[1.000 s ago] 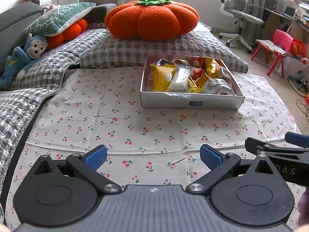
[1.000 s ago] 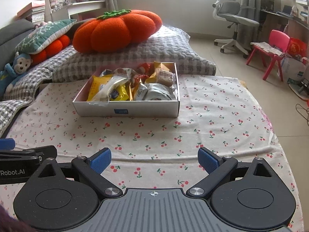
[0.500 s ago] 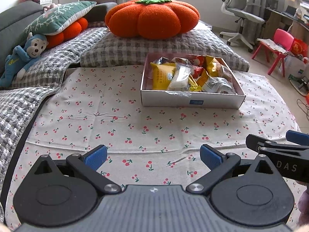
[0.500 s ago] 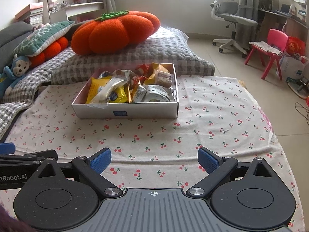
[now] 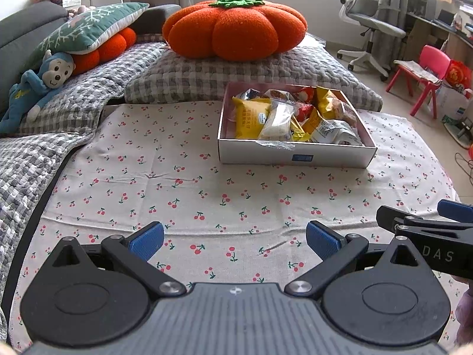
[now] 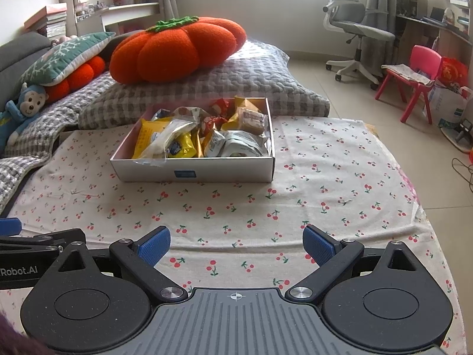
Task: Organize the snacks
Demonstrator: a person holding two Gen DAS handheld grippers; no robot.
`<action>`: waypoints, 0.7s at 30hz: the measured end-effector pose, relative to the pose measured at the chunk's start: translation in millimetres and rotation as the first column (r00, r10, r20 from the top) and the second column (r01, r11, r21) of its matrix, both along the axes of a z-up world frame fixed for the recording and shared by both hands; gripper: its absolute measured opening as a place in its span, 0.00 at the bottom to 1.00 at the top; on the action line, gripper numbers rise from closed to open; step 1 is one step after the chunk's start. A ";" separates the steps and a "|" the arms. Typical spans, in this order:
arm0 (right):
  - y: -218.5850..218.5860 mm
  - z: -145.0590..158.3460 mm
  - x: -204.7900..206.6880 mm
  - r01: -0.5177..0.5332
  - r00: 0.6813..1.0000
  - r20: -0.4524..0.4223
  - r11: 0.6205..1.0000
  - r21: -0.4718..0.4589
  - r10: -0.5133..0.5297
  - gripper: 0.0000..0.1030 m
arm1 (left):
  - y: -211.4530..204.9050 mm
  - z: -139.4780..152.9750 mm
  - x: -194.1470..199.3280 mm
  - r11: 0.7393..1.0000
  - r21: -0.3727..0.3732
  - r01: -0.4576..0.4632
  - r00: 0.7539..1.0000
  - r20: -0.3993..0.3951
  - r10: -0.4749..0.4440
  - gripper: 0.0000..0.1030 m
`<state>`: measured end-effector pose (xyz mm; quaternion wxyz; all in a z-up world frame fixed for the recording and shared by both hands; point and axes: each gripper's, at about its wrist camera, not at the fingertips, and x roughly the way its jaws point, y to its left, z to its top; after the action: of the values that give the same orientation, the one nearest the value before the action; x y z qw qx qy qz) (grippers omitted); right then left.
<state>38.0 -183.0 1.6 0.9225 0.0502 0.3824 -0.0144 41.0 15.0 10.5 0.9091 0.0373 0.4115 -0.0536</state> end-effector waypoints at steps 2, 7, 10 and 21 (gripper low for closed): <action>0.0 0.0 0.0 0.001 1.000 0.000 1.000 0.001 -0.001 0.95 | 0.1 0.0 -0.1 1.000 0.000 0.000 1.000 -0.001 0.000 1.00; 0.6 0.2 0.5 -0.004 1.000 0.001 1.000 -0.001 0.004 0.95 | -0.3 0.4 -0.1 1.000 0.002 0.002 1.000 -0.002 -0.002 1.00; 0.7 0.3 0.4 -0.004 1.000 0.000 1.000 -0.001 0.004 0.95 | -0.2 0.4 -0.1 1.000 0.002 0.002 1.000 -0.002 -0.002 1.00; 0.7 0.4 0.4 -0.004 1.000 0.000 1.000 -0.001 0.004 0.95 | 0.5 0.6 0.4 1.000 0.011 -0.009 1.000 -0.006 0.009 1.00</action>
<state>38.5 -182.2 2.0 0.9226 0.0489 0.3824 -0.0127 41.5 15.5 11.1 0.9079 0.0404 0.4145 -0.0472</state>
